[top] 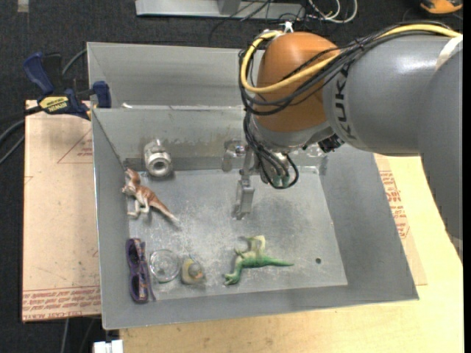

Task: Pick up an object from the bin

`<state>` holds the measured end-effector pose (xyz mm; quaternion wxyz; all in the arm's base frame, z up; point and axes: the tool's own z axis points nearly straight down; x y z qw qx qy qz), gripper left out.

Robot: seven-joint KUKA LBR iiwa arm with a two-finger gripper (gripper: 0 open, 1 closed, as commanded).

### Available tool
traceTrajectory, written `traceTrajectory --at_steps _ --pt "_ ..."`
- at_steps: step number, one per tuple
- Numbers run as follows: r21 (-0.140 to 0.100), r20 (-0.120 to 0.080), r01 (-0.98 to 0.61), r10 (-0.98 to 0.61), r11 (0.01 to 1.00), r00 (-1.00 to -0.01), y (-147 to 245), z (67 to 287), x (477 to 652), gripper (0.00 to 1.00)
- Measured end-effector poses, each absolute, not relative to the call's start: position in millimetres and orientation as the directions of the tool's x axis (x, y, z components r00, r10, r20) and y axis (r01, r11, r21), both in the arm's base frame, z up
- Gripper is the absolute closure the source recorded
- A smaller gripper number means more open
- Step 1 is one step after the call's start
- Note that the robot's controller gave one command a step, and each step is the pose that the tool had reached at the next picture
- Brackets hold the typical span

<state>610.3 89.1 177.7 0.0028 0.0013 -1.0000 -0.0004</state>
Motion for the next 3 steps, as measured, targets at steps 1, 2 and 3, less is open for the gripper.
traceTrajectory --at_steps 1,2,3 --pt "0.001 -0.002 0.0 0.0 1.0 -1.0 88 183 611.6 0.0" --pt "0.003 0.004 -0.295 -0.295 0.956 -0.956 39 76 521.3 0.0" --pt "0.001 -0.005 -0.247 -0.247 0.969 -0.969 30 131 529.1 0.0"
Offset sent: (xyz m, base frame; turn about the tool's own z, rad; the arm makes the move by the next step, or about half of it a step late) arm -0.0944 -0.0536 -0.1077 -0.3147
